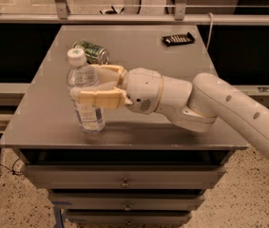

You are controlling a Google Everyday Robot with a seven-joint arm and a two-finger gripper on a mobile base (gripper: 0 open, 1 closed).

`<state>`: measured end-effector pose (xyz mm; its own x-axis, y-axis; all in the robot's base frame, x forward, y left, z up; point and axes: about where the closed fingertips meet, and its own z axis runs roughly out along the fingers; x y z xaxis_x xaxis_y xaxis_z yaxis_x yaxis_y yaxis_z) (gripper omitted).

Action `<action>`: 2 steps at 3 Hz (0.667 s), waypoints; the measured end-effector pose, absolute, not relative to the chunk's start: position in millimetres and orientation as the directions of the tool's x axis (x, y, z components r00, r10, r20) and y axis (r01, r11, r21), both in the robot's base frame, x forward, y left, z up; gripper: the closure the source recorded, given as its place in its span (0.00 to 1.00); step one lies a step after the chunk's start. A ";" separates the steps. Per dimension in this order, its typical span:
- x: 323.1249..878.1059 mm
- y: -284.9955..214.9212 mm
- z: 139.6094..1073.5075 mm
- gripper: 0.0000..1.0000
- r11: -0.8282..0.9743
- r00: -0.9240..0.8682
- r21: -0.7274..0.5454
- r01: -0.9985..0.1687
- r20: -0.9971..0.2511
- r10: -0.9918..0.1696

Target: Place blue plastic bottle upright

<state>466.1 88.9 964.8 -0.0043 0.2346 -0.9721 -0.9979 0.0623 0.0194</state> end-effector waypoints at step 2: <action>471.9 88.2 948.0 0.59 0.068 -0.033 0.050 -0.996 -0.974 0.224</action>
Offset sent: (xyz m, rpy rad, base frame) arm 0.0107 -0.0051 -0.0275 -0.0172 0.0499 -0.0149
